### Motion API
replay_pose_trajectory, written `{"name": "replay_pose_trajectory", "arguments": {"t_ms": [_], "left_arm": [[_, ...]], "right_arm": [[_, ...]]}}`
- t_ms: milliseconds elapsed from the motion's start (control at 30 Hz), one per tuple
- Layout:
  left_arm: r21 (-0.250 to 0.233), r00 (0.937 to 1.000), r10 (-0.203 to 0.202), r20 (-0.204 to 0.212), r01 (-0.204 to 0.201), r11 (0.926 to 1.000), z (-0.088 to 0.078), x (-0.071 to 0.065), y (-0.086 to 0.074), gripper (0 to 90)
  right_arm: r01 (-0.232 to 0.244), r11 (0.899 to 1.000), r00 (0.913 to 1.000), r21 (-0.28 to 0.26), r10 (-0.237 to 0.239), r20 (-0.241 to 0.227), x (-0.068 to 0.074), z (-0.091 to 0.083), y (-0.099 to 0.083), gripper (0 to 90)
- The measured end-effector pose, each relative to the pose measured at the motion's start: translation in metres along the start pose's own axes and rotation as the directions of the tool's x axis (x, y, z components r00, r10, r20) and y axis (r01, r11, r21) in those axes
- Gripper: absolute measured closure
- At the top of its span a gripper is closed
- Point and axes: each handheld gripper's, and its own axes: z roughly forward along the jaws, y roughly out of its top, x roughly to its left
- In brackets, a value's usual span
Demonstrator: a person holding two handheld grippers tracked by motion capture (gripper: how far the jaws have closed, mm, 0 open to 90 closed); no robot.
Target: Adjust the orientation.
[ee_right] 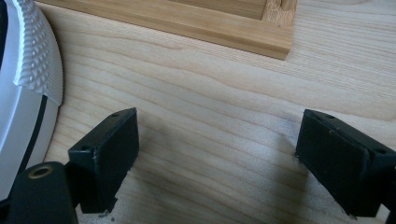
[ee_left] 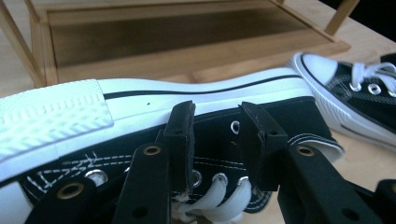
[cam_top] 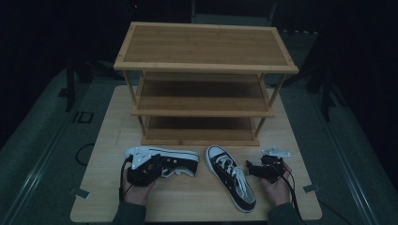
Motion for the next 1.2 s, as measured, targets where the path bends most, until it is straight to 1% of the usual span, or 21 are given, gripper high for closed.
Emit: {"name": "replay_pose_trajectory", "arguments": {"t_ms": [133, 167, 233, 300, 433, 567, 600, 633, 667, 733, 767, 800, 833, 867, 900, 967, 1000, 1033, 1100, 1133, 1200], "left_arm": [[-0.006, 1.0, -0.006, -0.007, 0.005, 1.0, 0.01, 0.005, 0.012, 66.1], [-0.006, 1.0, -0.006, -0.007, 0.005, 1.0, 0.01, 0.005, 0.012, 65.9], [-0.004, 0.9998, -0.013, -0.011, 0.013, 0.9999, 0.017, 0.009, 0.02, 65.6], [-0.005, 0.9997, -0.018, -0.013, 0.018, 0.9998, 0.023, 0.011, 0.024, 64.7], [0.01, 0.9994, -0.026, -0.024, 0.026, 0.9996, 0.035, 0.015, 0.032, 63.3], [0.027, 0.9984, -0.05, -0.027, 0.051, 0.9983, 0.045, 0.02, 0.037, 63.3], [0.027, 0.9984, -0.05, -0.027, 0.051, 0.9983, 0.045, 0.02, 0.037, 63.4], [0.04, 0.9978, -0.061, -0.024, 0.062, 0.9973, 0.049, 0.022, 0.038, 63.7], [0.047, 0.9978, -0.058, -0.03, 0.06, 0.9971, 0.051, 0.022, 0.038, 63.2], [0.047, 0.9973, -0.067, -0.03, 0.068, 0.9966, 0.052, 0.024, 0.038, 63.1], [0.043, 0.9955, -0.091, -0.024, 0.092, 0.9948, 0.052, 0.027, 0.037, 63.1], [0.035, 0.9941, -0.105, -0.028, 0.106, 0.9938, 0.051, 0.027, 0.037, 62.9], [0.026, 0.9928, -0.115, -0.036, 0.116, 0.993, 0.048, 0.027, 0.037, 60.5], [0.026, 0.9928, -0.115, -0.036, 0.116, 0.993, 0.048, 0.027, 0.037, 57.8], [0.01, 0.9896, -0.136, -0.046, 0.137, 0.9906, 0.044, 0.025, 0.038, 54.3], [0.0, 0.9889, -0.136, -0.061, 0.136, 0.9907, 0.04, 0.021, 0.037, 49.9], [0.0, 0.9889, -0.136, -0.061, 0.136, 0.9907, 0.04, 0.021, 0.037, 47.4], [-0.001, 0.9869, -0.144, -0.072, 0.144, 0.9895, 0.04, 0.018, 0.036, 44.7], [-0.005, 0.9849, -0.153, -0.081, 0.153, 0.9882, 0.042, 0.016, 0.034, 40.2], [-0.005, 0.9849, -0.153, -0.081, 0.153, 0.9882, 0.042, 0.016, 0.034, 38.1], [-0.013, 0.9827, -0.161, -0.091, 0.161, 0.9869, 0.044, 0.011, 0.031, 33.5]], "right_arm": [[0.0, 1.0, 1.0, 0.0, 0.0, 0.0, 0.0, 0.0, 0.0, 12.9], [0.0, 1.0, 1.0, 0.0, 0.0, 0.0, 0.0, 0.0, 0.0, 12.9], [0.0, 1.0, 1.0, 0.0, 0.0, -0.001, 0.0, 0.0, 0.0, 12.9], [0.001, 1.0, 1.0, 0.0, -0.001, -0.001, 0.0, 0.0, 0.0, 12.9], [0.0, 1.0, 1.0, 0.0, 0.0, -0.001, 0.0, 0.0, 0.0, 12.9], [0.0, 1.0, 1.0, 0.0, 0.0, -0.002, 0.0, 0.0, 0.0, 12.9], [0.0, 1.0, 1.0, 0.0, 0.0, -0.002, 0.0, 0.0, 0.0, 12.9], [0.0, 1.0, 1.0, 0.0, 0.0, -0.002, 0.0, 0.0, 0.0, 13.0], [0.001, 1.0, 1.0, 0.0, -0.001, -0.002, 0.0, 0.0, 0.0, 12.9], [0.002, 1.0, 1.0, 0.0, -0.002, -0.004, 0.0, 0.0, 0.0, 13.0], [0.003, 1.0, 1.0, 0.0, -0.003, -0.005, 0.0, 0.0, 0.0, 13.0], [0.003, 1.0, 1.0, 0.0, -0.003, -0.004, 0.0, 0.0, 0.0, 13.0], [0.003, 1.0, 1.0, -0.001, -0.003, -0.005, 0.0, 0.0, 0.0, 13.0], [0.003, 1.0, 1.0, 0.0, -0.003, -0.005, 0.0, 0.0, 0.0, 13.0], [0.003, 1.0, 1.0, 0.0, -0.003, -0.005, 0.0, 0.0, 0.0, 13.0], [0.003, 1.0, 1.0, 0.0, -0.003, -0.004, 0.0, 0.0, 0.0, 13.0], [0.003, 1.0, 1.0, 0.0, -0.003, -0.005, 0.0, 0.0, 0.0, 13.0], [0.003, 1.0, 1.0, 0.0, -0.003, -0.005, 0.0, 0.0, 0.0, 13.1], [0.003, 1.0, 1.0, 0.0, -0.003, -0.005, 0.0, 0.0, 0.0, 13.0], [0.003, 1.0, 1.0, 0.0, -0.003, -0.005, 0.0, 0.0, 0.0, 13.0], [0.003, 1.0, 1.0, 0.0, -0.003, -0.005, 0.0, 0.0, 0.0, 13.0]]}}
